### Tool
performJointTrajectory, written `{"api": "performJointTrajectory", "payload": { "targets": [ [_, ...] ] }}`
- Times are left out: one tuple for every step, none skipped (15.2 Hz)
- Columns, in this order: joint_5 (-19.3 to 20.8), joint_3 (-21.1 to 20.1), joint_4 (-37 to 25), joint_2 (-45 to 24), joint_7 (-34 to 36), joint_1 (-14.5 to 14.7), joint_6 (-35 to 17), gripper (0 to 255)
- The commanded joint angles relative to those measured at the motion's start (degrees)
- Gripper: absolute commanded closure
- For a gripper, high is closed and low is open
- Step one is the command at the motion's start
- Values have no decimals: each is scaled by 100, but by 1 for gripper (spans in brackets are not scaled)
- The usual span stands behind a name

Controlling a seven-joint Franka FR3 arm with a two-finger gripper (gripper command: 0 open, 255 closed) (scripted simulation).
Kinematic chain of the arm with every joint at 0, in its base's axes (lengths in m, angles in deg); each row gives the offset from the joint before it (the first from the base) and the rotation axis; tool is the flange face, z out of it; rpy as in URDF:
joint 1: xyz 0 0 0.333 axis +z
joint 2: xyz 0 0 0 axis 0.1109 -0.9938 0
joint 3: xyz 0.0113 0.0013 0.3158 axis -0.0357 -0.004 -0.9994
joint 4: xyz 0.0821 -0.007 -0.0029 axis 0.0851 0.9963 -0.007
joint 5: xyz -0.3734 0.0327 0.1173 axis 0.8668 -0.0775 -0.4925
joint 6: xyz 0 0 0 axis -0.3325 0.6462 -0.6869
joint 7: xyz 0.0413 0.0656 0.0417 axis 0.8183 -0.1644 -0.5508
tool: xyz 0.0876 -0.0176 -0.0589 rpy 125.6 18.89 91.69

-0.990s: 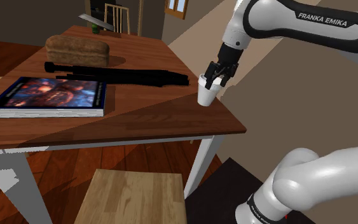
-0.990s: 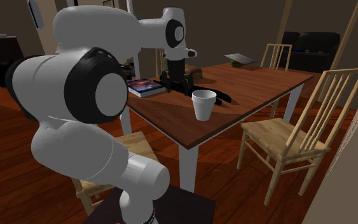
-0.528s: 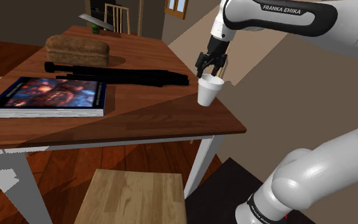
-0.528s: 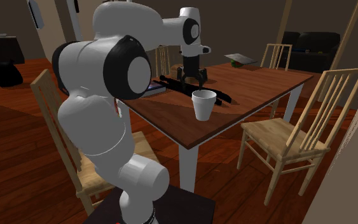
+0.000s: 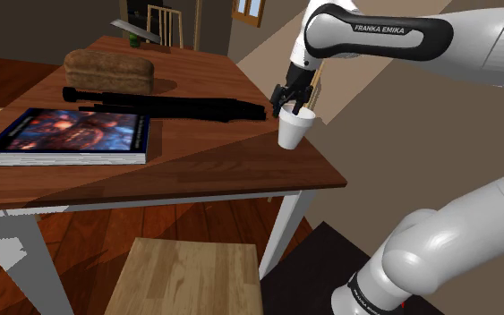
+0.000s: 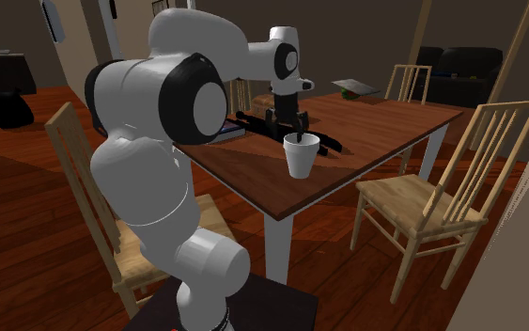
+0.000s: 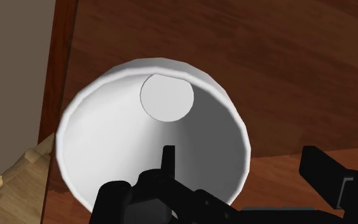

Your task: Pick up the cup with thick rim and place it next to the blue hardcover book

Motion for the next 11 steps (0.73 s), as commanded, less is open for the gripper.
{"api": "performJointTrajectory", "payload": {
  "targets": [
    [1,2,81,1,1,-1,-82,0],
    [1,2,80,1,1,-1,-82,0],
    [1,2,80,1,1,-1,-82,0],
    [1,2,80,1,1,-1,-82,0],
    [1,2,80,1,1,-1,-82,0],
    [1,2,80,1,1,-1,-82,0],
    [1,2,80,1,1,-1,-82,0],
    [1,2,79,1,1,-1,-80,0],
    [1,2,79,1,1,-1,-80,255],
    [1,2,79,1,1,-1,-80,255],
    [1,2,79,1,1,-1,-81,255]
  ]
}}
